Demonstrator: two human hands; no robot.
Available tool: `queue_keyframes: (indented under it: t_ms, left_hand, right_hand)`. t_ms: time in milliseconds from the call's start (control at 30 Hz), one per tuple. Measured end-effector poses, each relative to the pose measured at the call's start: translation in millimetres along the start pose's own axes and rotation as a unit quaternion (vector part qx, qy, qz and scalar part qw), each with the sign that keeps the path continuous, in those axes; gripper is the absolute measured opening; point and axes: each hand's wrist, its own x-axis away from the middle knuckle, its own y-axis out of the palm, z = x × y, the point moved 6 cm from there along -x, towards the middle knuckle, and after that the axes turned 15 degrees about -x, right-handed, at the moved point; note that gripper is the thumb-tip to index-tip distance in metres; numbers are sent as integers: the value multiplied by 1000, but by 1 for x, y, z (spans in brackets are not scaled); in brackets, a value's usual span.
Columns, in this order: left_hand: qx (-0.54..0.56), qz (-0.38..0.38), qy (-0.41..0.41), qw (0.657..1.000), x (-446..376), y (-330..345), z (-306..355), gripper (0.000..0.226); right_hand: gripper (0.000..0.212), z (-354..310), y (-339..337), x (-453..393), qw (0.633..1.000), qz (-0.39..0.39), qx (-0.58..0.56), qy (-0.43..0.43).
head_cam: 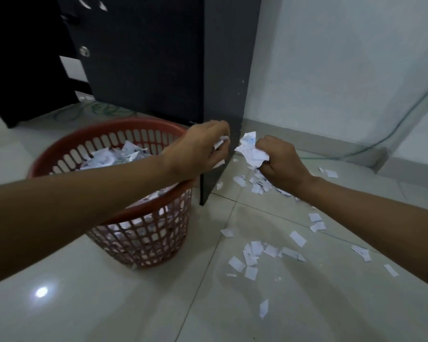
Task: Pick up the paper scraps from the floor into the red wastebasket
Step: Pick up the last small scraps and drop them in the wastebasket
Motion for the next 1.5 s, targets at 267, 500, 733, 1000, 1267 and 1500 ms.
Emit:
queue_keyframes:
  t_ms: [267,500,733,1000,1267,1500]
  left_hand:
    - [-75,-34,-87,993,47,-33,-87,9]
    - [-148,-356,-270,882,125,9,-161,25]
    - [-121,-455,-273,839,123,7,-172,34]
    - [-140,-385,-257,875,88,-28,-168,50]
    - [-172,-244,-219,929,44,-46,-146,32]
    - [-105,-207,-158,960,11,-37,-105,17]
  right_hand:
    - [24,-24,59,-65,997,31,-74,-14]
    - [20,-54,126,-101,991,-75,-113,3]
    - [30,-59,166,-115,976,-179,-85,91]
    - [68,-54,166,-101,922,-350,-53,157]
    - [51,-52,147,-95,935,-328,-5,135]
    - [50,-46,118,-89,945,-284,53,154]
